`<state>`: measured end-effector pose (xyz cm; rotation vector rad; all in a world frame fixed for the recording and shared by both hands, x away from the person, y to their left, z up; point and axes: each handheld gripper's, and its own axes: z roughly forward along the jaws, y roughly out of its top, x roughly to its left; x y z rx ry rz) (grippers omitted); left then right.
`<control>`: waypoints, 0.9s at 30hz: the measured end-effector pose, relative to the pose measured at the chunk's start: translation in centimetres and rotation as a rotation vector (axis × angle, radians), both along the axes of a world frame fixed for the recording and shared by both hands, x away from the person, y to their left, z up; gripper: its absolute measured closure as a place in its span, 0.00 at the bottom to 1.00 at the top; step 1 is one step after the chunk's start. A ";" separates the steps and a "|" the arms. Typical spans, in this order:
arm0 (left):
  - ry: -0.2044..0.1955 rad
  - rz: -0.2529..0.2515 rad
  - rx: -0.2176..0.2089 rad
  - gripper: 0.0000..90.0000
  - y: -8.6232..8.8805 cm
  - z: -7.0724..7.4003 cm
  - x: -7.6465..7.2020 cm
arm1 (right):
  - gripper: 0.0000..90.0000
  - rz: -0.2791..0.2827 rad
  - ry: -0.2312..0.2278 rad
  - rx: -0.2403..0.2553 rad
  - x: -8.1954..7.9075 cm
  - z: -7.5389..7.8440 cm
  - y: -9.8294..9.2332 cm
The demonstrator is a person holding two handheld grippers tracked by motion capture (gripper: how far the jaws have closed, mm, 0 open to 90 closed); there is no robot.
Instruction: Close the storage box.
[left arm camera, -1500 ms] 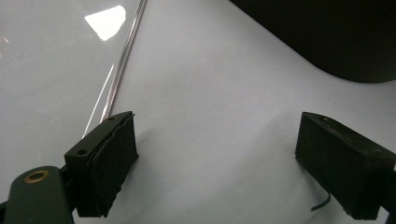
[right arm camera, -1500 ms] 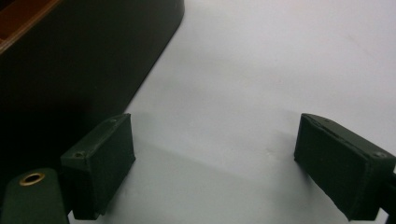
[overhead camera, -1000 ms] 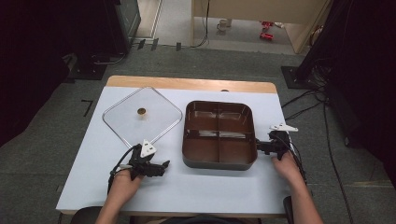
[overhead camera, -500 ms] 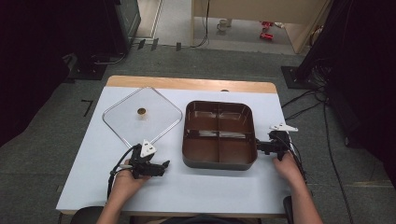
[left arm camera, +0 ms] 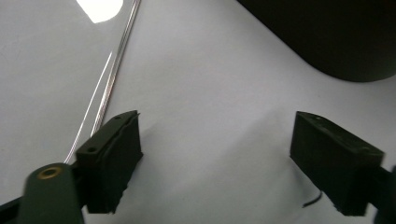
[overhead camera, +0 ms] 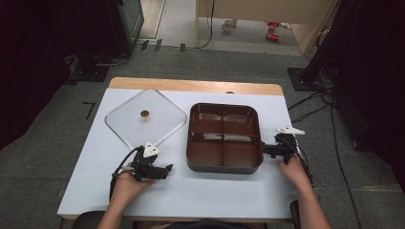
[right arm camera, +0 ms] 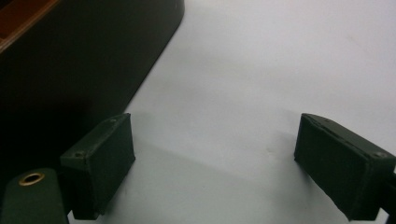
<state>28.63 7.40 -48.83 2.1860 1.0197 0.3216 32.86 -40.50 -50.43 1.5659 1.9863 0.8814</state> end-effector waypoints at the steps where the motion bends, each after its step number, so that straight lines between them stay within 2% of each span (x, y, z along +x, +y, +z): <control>1: -0.004 -0.006 -0.006 0.28 0.1 0.3 0.0 | 0.13 0.000 0.000 0.000 0.0 0.0 0.0; 3: -0.003 -0.006 0.006 0.29 0.0 0.3 0.0 | 0.13 0.000 0.000 0.000 0.0 0.0 0.0; 4: 0.011 -0.003 0.018 0.29 -0.1 0.5 0.0 | 0.13 0.000 0.000 0.000 0.0 0.0 0.0; 6: 0.020 -0.001 0.016 0.33 0.0 0.5 0.1 | 0.13 0.000 0.000 0.000 0.0 0.0 0.0; 7: 0.028 0.001 -0.005 0.35 0.0 0.9 0.2 | 0.13 0.000 0.000 0.000 0.0 0.0 0.0; 13: 0.016 -0.019 -0.011 0.35 0.0 1.9 0.3 | 0.13 0.000 0.000 0.000 0.0 0.0 0.0; 16: -0.013 -0.033 0.000 0.35 -0.2 2.8 0.4 | 0.13 0.000 0.000 0.000 0.0 0.0 0.0; 21: -0.011 -0.026 -0.012 0.36 -0.3 3.7 1.0 | 0.13 0.000 0.000 -0.001 0.0 0.0 0.0; 27: 0.003 -0.035 -0.005 0.35 -0.4 4.0 1.8 | 0.13 0.000 0.000 -0.002 0.0 0.0 0.0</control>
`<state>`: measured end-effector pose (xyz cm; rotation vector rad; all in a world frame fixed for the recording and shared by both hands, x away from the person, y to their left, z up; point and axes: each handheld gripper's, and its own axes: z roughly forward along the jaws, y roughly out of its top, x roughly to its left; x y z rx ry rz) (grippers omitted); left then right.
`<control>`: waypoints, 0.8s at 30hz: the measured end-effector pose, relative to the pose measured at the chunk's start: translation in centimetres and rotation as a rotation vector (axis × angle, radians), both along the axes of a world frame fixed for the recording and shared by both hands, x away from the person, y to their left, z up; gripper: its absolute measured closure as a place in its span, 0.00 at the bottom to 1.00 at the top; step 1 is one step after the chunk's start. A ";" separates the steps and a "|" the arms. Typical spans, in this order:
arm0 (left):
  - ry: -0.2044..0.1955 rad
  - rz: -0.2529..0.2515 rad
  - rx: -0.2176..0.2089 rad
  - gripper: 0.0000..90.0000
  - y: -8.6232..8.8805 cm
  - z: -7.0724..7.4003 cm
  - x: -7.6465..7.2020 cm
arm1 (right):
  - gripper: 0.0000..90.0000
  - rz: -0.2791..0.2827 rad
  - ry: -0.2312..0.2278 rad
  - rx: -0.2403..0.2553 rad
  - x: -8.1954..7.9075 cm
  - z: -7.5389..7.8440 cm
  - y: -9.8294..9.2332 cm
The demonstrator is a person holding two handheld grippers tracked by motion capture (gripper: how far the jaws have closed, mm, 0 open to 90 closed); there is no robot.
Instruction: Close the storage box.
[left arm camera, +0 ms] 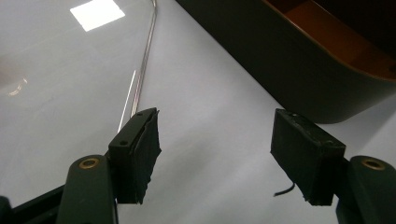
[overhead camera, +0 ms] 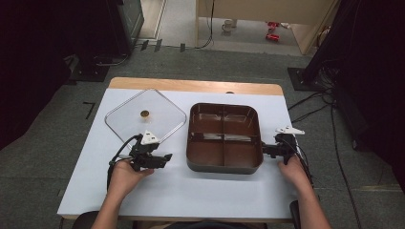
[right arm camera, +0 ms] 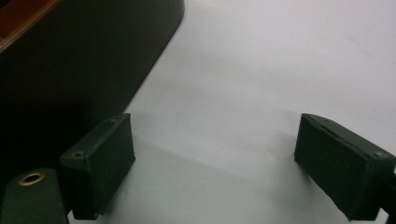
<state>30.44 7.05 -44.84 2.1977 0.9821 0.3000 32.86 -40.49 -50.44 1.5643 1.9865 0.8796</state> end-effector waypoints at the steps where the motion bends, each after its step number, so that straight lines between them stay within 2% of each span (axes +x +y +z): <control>1: 0.006 -0.007 0.000 0.34 0.0 0.1 0.4 | 0.13 0.000 0.000 0.000 0.0 0.0 0.0; 7: 0.019 -0.018 0.006 0.32 -0.2 0.5 1.3 | 0.13 0.000 0.000 0.000 0.0 0.0 0.0; 9: 0.033 -0.023 0.003 0.31 -0.2 0.8 2.0 | 0.13 0.000 0.000 0.000 0.0 0.0 0.0; 11: 0.030 -0.039 0.003 0.31 -0.2 1.0 2.4 | 0.13 0.000 0.000 0.000 0.0 0.0 0.0; 16: 0.037 -0.041 -0.007 0.31 -0.3 1.4 3.4 | 0.13 0.000 0.001 0.000 0.0 0.0 0.0; 21: 0.034 -0.043 0.000 0.31 -0.2 1.6 4.3 | 0.13 0.001 0.000 -0.001 0.0 0.0 0.0; 24: 0.035 -0.042 0.021 0.33 0.0 1.4 5.2 | 0.13 0.001 0.000 -0.001 0.0 0.0 0.0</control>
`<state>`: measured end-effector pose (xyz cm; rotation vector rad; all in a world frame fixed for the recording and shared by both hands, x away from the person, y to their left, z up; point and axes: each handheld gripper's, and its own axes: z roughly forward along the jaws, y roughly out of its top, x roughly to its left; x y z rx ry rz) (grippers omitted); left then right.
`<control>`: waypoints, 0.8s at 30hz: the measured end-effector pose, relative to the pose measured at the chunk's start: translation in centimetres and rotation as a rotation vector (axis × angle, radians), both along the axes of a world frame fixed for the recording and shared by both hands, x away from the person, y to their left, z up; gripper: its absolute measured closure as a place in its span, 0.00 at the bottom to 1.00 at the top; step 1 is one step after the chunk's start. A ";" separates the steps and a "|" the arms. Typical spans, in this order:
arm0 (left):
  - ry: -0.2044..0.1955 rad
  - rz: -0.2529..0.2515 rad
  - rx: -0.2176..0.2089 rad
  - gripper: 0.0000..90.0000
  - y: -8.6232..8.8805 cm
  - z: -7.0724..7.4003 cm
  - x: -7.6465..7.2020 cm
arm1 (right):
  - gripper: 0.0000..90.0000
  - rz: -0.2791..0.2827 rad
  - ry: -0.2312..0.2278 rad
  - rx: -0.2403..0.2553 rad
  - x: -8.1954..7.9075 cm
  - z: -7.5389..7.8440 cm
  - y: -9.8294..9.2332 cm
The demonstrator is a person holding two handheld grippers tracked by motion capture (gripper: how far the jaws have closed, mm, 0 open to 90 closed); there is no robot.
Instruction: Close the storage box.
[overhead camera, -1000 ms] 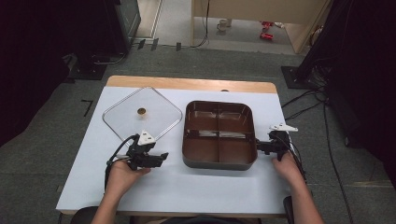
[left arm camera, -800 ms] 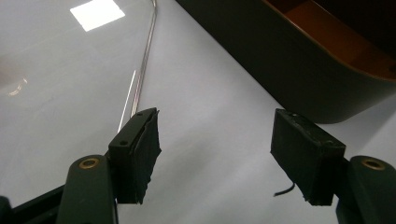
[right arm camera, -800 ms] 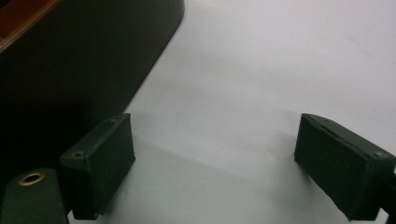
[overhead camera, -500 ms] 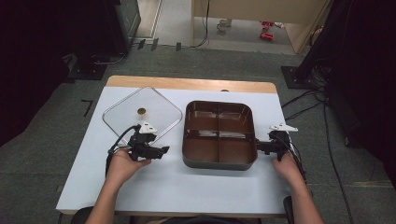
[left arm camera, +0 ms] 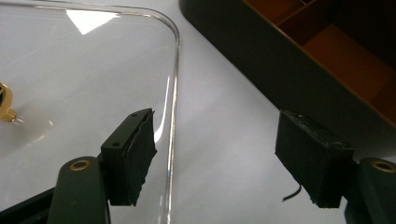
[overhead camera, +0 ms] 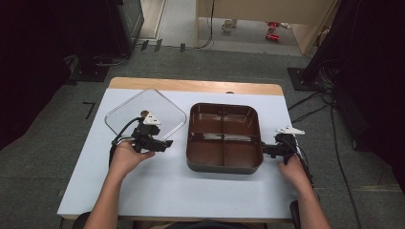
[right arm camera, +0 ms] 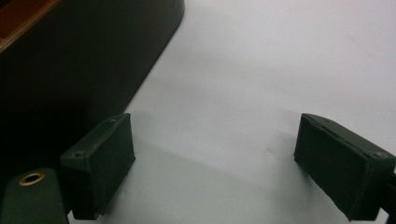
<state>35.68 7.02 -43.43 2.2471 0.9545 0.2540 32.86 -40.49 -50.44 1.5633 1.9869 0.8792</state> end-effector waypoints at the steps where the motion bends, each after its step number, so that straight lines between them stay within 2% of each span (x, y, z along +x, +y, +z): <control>1: 0.002 0.000 0.001 0.33 0.0 0.0 0.2 | 0.13 0.000 0.000 0.000 0.0 0.0 0.0; 5: 0.003 -0.001 0.000 0.33 0.1 -0.1 0.9 | 0.13 0.000 0.000 0.000 0.0 0.0 0.0; 10: -0.016 0.027 -0.010 0.34 0.5 0.1 2.4 | 0.13 -0.001 0.001 0.001 0.0 0.0 0.0; 14: -0.014 0.042 -0.008 0.34 1.0 -0.1 3.2 | 0.13 -0.001 0.001 0.000 0.0 0.0 0.0; 16: -0.023 0.059 -0.029 0.34 1.4 -0.1 4.1 | 0.13 0.000 0.000 -0.001 0.0 0.0 0.0; 20: -0.037 0.055 -0.026 0.33 1.6 0.0 4.8 | 0.13 -0.001 0.000 -0.003 0.0 0.0 0.0; 24: -0.054 0.076 -0.005 0.37 1.9 0.0 6.0 | 0.12 -0.002 -0.003 -0.009 0.0 0.0 0.1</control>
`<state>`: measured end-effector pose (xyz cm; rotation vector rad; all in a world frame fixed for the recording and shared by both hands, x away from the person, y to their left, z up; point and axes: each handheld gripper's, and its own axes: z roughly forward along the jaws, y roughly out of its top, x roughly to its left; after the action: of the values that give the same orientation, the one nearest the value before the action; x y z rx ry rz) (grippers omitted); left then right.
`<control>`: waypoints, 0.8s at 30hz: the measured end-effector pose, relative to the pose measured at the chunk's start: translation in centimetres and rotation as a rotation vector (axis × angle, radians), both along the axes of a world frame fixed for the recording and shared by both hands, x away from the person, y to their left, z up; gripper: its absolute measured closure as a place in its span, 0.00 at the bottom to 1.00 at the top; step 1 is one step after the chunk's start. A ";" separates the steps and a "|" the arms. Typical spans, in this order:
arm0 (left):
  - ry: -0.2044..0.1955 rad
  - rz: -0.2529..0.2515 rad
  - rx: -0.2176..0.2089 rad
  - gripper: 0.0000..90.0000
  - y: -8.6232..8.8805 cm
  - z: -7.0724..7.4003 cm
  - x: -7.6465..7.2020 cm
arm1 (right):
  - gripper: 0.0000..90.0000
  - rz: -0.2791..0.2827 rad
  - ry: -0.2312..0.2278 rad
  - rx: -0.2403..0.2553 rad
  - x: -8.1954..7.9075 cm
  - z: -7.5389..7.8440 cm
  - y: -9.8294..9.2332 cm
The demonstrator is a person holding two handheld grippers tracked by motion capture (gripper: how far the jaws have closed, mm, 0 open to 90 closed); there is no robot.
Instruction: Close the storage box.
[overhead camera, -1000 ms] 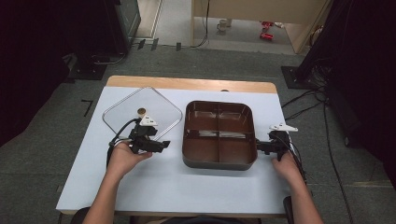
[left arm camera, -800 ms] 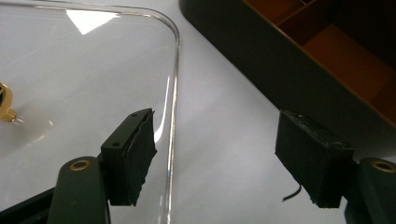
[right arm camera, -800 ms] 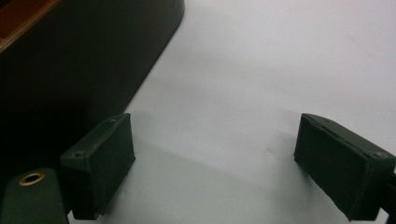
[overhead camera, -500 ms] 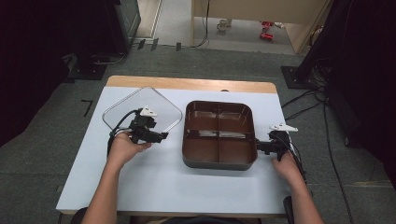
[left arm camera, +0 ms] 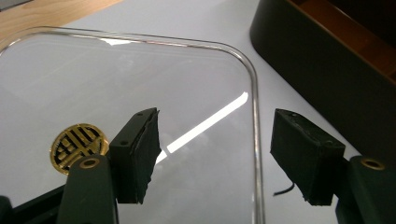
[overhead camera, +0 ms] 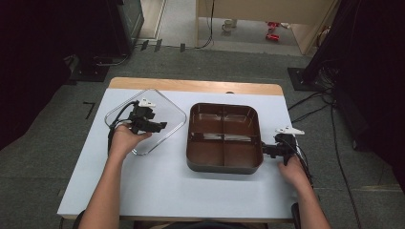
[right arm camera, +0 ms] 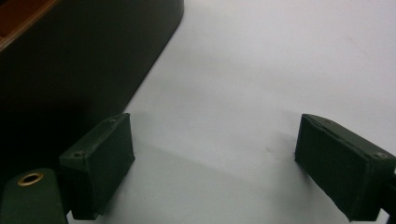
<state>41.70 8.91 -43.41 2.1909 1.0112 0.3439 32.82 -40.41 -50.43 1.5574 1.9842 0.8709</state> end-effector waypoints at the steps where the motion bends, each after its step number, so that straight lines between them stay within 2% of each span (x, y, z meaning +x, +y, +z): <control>1: -0.001 0.004 0.003 0.37 0.1 0.0 0.2 | 0.12 -0.001 -0.001 0.001 0.0 0.0 0.0; 5: -0.023 0.021 -0.003 0.41 0.4 0.0 1.1 | 0.12 0.000 -0.001 0.001 0.0 0.0 0.0; 6: -0.022 0.034 0.003 0.41 0.7 -0.2 1.8 | 0.12 0.000 -0.001 0.001 0.0 0.0 0.0; 9: -0.012 0.053 -0.006 0.41 1.1 -0.6 2.6 | 0.12 -0.001 -0.001 0.001 0.0 0.0 0.0; 11: -0.019 0.072 -0.012 0.43 1.4 -0.9 3.0 | 0.12 -0.001 -0.001 0.001 0.0 0.0 0.0; 12: -0.018 0.093 -0.009 0.43 1.9 -1.3 3.4 | 0.12 0.000 -0.001 0.001 0.0 0.0 0.0; 15: -0.010 0.108 -0.008 0.43 2.3 -1.6 3.7 | 0.12 -0.001 -0.001 0.001 0.0 0.0 0.0; 16: 0.002 0.128 -0.007 0.42 2.8 -1.6 4.0 | 0.12 -0.001 -0.001 0.001 0.0 0.0 0.0; 19: -0.021 0.139 -0.002 0.43 3.1 -1.4 4.1 | 0.12 0.000 -0.001 0.001 0.0 0.0 0.0; 24: -0.020 0.176 -0.010 0.42 4.0 -1.8 4.5 | 0.12 -0.001 -0.001 0.001 0.0 0.0 0.0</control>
<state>46.21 12.88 -45.22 2.0905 1.1957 0.4397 32.82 -40.41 -50.44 1.5574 1.9826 0.8727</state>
